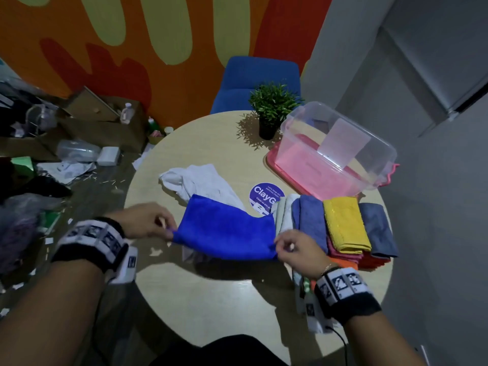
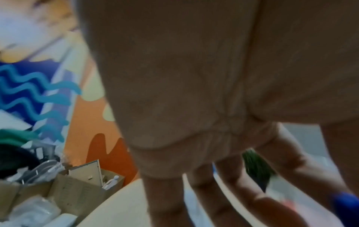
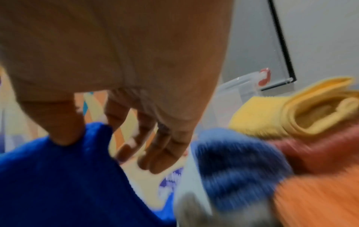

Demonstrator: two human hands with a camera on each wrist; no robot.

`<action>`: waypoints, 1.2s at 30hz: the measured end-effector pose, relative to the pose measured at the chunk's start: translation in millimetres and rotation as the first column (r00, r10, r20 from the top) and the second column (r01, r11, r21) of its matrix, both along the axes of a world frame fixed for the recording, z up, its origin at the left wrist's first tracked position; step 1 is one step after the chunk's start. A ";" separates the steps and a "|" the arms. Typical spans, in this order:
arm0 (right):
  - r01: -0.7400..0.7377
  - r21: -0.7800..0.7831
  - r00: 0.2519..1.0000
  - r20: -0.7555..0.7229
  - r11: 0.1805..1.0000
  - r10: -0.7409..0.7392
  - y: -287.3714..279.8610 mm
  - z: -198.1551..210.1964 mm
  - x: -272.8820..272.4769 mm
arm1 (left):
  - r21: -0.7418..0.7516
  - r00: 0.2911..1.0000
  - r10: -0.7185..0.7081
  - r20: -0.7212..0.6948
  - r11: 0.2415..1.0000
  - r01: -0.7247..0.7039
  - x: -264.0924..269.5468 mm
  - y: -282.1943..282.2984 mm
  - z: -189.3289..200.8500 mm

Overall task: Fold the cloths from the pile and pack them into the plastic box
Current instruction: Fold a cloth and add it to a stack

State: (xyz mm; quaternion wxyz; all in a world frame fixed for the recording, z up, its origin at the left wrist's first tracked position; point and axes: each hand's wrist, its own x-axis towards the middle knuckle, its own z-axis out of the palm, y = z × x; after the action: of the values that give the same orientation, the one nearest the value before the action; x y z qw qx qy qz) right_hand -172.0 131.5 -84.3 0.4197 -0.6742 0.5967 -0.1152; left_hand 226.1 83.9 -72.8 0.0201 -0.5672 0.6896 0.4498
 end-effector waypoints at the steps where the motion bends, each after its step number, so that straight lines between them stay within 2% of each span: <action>1: 0.103 -0.052 0.990 0.101 0.993 -0.097 -6.7 13.9 -1.2 | -0.072 0.991 0.079 -0.107 0.994 -0.087 0.9 -5.8 17.8; 3: 0.289 -0.121 0.917 0.319 0.950 -0.238 -20.4 39.2 -0.5 | -0.184 0.923 0.224 -0.313 0.939 -0.291 -3.6 -15.1 50.8; 5: 0.423 -0.154 0.805 0.515 0.893 -0.293 -29.5 59.3 1.8 | -0.215 0.803 0.333 -0.494 0.848 -0.484 -16.1 -20.6 73.4; 7: 0.478 -0.135 0.726 0.617 0.868 -0.304 -31.4 72.6 6.0 | -0.138 0.645 0.418 -0.640 0.763 -0.632 -27.6 -22.7 83.6; 8: 0.479 -0.123 0.711 0.636 0.869 -0.301 -30.4 75.8 8.3 | -0.103 0.596 0.442 -0.671 0.740 -0.665 -30.4 -23.3 84.3; 9: 0.470 -0.118 0.711 0.638 0.875 -0.296 -27.7 77.9 10.1 | -0.079 0.578 0.462 -0.672 0.732 -0.677 -31.8 -22.7 83.0; 16: 0.468 -0.169 0.777 0.547 0.867 -0.313 -19.3 67.3 4.0 | -0.082 0.691 0.519 -0.503 0.767 -0.636 -32.4 -13.3 68.1; 19: 0.503 -0.154 0.762 0.544 0.850 -0.353 -24.3 63.9 3.9 | -0.061 0.680 0.549 -0.486 0.755 -0.653 -39.0 -12.1 64.1; 23: 0.523 -0.057 0.670 0.645 0.850 -0.368 -26.4 66.9 4.1 | -0.025 0.642 0.543 -0.541 0.753 -0.657 -38.4 -12.7 62.1; 25: 0.495 -0.028 0.648 0.677 0.868 -0.348 -24.9 71.6 3.0 | -0.008 0.617 0.535 -0.578 0.752 -0.659 -33.0 -13.8 61.6; 27: 0.459 -0.023 0.661 0.676 0.888 -0.324 -23.1 73.0 1.4 | 0.026 0.605 0.523 -0.600 0.769 -0.639 -28.1 -13.3 59.1; 28: 0.441 -0.030 0.690 0.650 0.897 -0.318 -21.9 69.5 -0.1 | 0.050 0.612 0.519 -0.597 0.785 -0.617 -25.8 -11.6 55.0; 30: 0.382 0.002 0.776 0.542 0.924 -0.322 -16.6 55.6 -2.5 | 0.106 0.683 0.499 -0.533 0.841 -0.531 -20.9 -6.2 37.3; 33: 0.213 0.202 0.907 0.323 0.956 -0.271 1.3 16.7 -2.5 | 0.252 0.889 0.370 -0.269 0.918 -0.305 -14.7 10.6 -8.7; 35: 0.063 0.291 0.980 0.164 0.955 -0.114 16.2 -12.3 -2.0 | 0.413 0.965 0.237 -0.115 0.895 -0.170 -11.9 29.2 -43.9; 36: -0.019 0.334 0.997 0.083 0.942 -0.009 22.5 -24.9 -1.5 | 0.491 0.978 0.194 -0.074 0.861 -0.134 -9.1 39.9 -61.9</action>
State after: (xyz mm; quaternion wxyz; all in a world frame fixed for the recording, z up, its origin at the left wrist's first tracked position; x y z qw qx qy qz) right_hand -173.5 153.9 -109.2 0.5530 -0.5891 0.5879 -0.0392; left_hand 217.0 123.8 -134.7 0.0807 -0.5725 0.5047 0.6411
